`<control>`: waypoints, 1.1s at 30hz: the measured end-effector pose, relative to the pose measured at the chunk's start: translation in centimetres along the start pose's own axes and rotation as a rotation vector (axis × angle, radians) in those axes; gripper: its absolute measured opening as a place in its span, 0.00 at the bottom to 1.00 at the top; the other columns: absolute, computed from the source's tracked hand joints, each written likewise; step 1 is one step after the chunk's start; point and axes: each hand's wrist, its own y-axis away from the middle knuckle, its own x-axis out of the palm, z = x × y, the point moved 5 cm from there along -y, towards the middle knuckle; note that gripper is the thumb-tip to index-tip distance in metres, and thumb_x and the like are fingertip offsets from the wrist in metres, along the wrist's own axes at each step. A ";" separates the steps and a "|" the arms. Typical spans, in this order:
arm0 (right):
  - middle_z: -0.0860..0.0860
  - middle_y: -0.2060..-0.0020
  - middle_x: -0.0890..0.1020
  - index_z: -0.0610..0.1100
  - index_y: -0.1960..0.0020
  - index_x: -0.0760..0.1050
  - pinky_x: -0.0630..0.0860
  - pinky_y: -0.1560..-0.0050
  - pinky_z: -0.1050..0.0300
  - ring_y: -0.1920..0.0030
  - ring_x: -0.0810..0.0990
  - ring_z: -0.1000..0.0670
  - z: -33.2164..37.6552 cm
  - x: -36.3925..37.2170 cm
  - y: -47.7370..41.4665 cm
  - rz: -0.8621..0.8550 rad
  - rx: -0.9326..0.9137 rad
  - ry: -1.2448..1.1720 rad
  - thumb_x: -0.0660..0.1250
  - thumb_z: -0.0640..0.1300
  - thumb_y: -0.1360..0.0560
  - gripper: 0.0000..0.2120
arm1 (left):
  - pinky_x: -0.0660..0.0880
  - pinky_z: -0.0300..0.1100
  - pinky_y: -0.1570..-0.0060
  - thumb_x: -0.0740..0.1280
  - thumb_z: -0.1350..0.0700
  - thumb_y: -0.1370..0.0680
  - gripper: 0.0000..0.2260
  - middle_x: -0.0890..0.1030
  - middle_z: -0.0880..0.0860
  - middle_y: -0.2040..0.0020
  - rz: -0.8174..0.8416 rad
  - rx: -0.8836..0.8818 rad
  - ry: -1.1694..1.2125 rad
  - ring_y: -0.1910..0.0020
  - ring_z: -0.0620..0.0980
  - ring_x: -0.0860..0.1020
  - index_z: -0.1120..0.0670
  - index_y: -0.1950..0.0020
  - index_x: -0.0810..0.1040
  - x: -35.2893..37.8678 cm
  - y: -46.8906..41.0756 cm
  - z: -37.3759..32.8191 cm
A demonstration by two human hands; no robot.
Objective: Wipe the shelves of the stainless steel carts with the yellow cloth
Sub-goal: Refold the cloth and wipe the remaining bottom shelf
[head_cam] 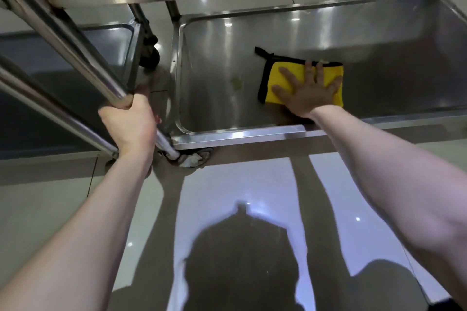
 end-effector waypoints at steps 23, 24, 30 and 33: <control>0.55 0.13 0.39 0.74 0.18 0.40 0.33 0.21 0.26 0.14 0.35 0.47 12.7 3.3 6.4 -0.002 -0.388 0.063 0.41 0.75 0.20 0.31 | 0.75 0.42 0.70 0.71 0.49 0.29 0.14 0.76 0.52 0.62 0.012 0.012 0.049 0.76 0.42 0.76 0.49 0.53 0.66 0.4 -0.1 -0.5; 0.55 0.13 0.38 0.74 0.18 0.39 0.34 0.21 0.26 0.14 0.35 0.47 10.3 2.9 5.5 -0.007 -0.329 0.063 0.40 0.76 0.21 0.32 | 0.75 0.43 0.70 0.71 0.49 0.29 0.15 0.76 0.52 0.63 0.016 0.012 0.047 0.76 0.43 0.75 0.49 0.53 0.66 0.4 -0.1 -0.4; 0.51 0.13 0.40 0.75 0.18 0.41 0.33 0.23 0.21 0.14 0.37 0.42 5.1 0.7 -0.9 -0.039 -0.148 0.004 0.33 0.86 0.30 0.42 | 0.73 0.40 0.72 0.71 0.50 0.29 0.15 0.76 0.53 0.62 -0.001 0.026 0.092 0.76 0.43 0.74 0.50 0.52 0.66 0.6 0.0 -0.1; 0.46 0.13 0.41 0.73 0.17 0.42 0.33 0.27 0.17 0.14 0.36 0.38 8.5 -0.1 -5.0 -0.055 -0.136 -0.028 0.34 0.86 0.31 0.44 | 0.73 0.42 0.71 0.72 0.50 0.29 0.15 0.75 0.53 0.63 -0.001 0.038 0.097 0.75 0.44 0.74 0.50 0.53 0.65 0.8 0.0 -0.1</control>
